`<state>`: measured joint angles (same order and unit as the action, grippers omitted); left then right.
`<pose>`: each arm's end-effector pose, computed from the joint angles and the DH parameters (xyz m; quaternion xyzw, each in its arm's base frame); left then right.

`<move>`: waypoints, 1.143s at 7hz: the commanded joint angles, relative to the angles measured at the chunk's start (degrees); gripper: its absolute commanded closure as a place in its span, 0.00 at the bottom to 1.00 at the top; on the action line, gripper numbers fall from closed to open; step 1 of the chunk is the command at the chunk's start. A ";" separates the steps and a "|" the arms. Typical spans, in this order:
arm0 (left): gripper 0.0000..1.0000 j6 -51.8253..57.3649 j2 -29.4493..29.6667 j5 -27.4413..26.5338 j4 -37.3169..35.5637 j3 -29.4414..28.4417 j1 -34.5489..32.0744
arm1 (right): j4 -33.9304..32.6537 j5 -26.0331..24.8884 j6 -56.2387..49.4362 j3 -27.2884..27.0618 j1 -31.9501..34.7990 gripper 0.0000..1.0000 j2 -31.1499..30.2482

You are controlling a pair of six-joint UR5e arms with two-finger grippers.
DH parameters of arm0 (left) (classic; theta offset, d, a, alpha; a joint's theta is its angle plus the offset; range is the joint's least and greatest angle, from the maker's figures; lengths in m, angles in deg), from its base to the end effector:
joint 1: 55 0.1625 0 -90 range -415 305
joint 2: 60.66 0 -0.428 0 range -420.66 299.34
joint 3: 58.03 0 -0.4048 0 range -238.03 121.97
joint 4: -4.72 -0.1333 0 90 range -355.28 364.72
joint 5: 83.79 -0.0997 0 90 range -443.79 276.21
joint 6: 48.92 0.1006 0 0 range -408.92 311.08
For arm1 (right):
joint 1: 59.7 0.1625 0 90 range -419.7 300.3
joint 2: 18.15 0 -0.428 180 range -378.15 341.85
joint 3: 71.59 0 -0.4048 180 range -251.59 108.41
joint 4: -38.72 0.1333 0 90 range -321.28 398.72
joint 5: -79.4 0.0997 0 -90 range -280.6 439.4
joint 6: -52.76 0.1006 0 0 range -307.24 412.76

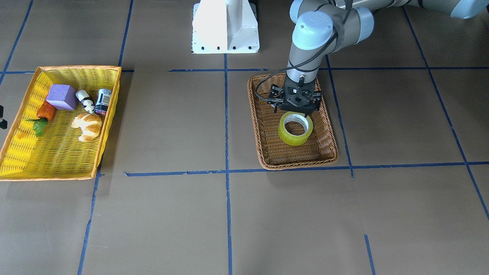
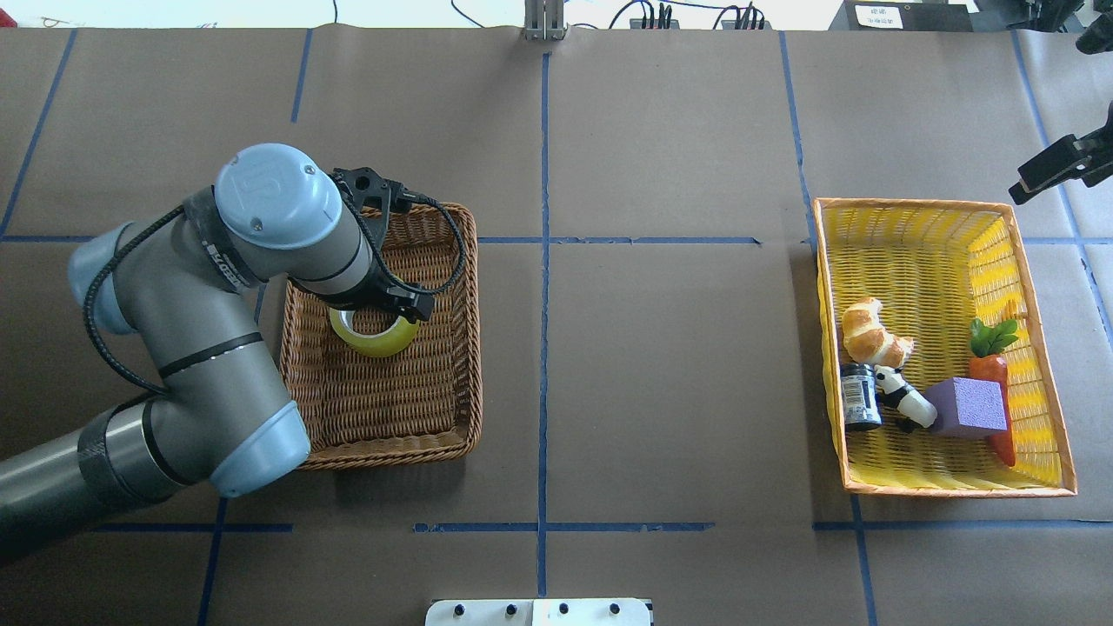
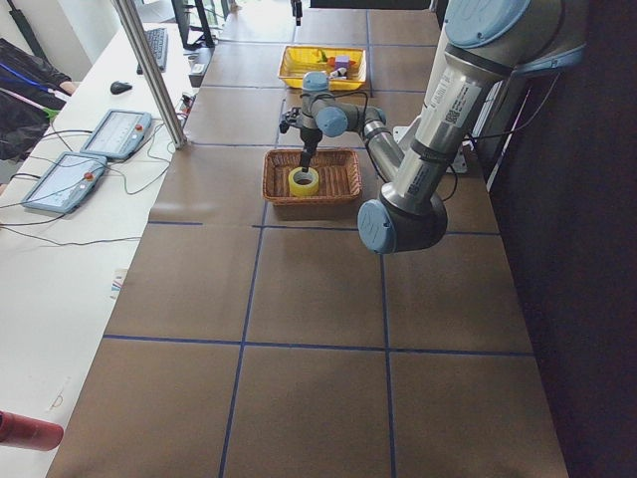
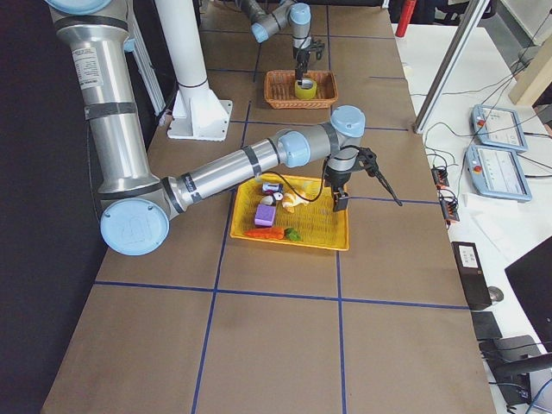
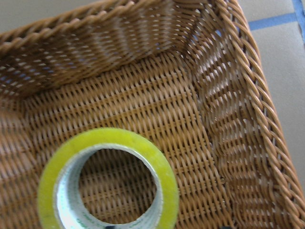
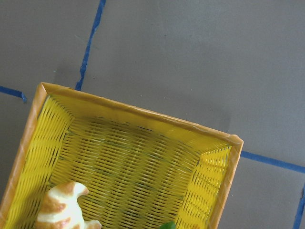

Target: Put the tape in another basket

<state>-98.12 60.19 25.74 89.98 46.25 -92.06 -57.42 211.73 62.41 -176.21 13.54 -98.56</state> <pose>0.4526 -0.4667 0.2507 0.0900 0.3647 0.0887 0.9225 -0.0982 -0.5535 0.4583 0.0611 -0.3806 -0.1137 0.9157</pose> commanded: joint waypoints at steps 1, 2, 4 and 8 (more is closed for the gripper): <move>0.00 11.08 -1.14 9.51 -5.72 1.98 -10.60 | -0.01 1.69 -2.88 0.30 1.20 0.00 -2.81; 0.00 16.88 -4.19 11.83 -5.99 2.07 -14.84 | 0.25 3.53 -6.71 1.61 2.95 0.00 -4.39; 0.00 30.60 -10.25 19.26 -5.99 1.81 -25.19 | 0.25 4.51 -15.92 3.98 9.87 0.00 -10.52; 0.00 48.55 -20.20 22.48 -5.73 -1.09 -39.04 | 1.73 4.78 -22.14 10.24 19.57 0.00 -13.29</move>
<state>-54.11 42.71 48.00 84.17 45.95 -128.17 -56.70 216.46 40.51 -166.37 31.69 -111.31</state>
